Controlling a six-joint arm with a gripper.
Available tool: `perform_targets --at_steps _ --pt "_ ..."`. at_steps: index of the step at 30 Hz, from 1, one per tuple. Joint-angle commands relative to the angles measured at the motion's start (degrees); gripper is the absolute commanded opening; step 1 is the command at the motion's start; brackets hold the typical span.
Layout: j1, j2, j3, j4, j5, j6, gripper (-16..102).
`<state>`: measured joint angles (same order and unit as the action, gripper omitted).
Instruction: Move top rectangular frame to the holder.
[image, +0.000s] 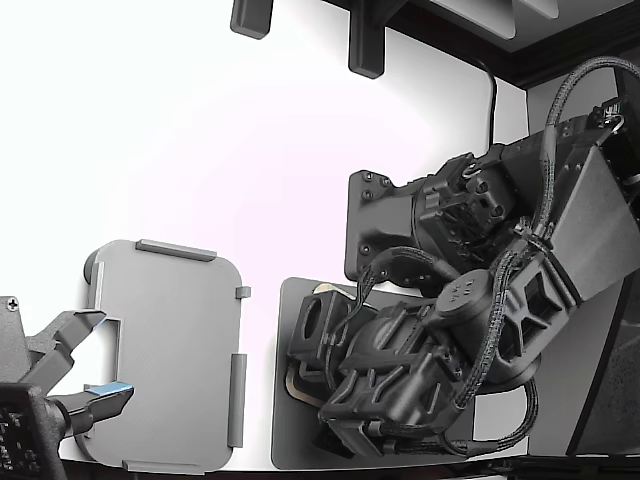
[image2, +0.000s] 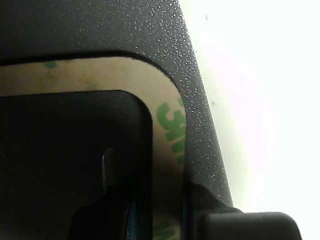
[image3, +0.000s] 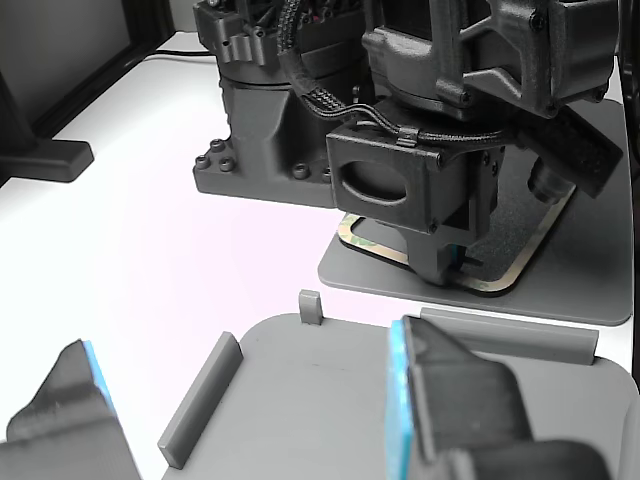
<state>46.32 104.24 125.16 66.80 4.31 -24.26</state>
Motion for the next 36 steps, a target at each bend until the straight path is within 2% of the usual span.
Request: perform_targets --at_steps 1,3,5,12,19,27,33,36 --pt "-1.1 0.4 -1.0 -0.3 0.5 0.4 20" --pt "-1.1 0.3 -1.1 -0.3 0.9 0.2 7" --pt "-1.2 0.3 -1.3 -0.2 1.8 0.5 -10" --pt "-1.6 0.2 -4.8 2.5 1.5 0.4 -11" --pt "-2.5 -0.5 -18.8 14.5 1.8 7.6 -11" --pt "-4.4 -4.3 -38.1 28.0 7.8 22.9 -11" --pt "-7.3 -5.3 -43.9 28.0 11.5 35.1 -11" --pt "-9.4 -7.4 -47.2 28.0 10.1 35.9 -11"
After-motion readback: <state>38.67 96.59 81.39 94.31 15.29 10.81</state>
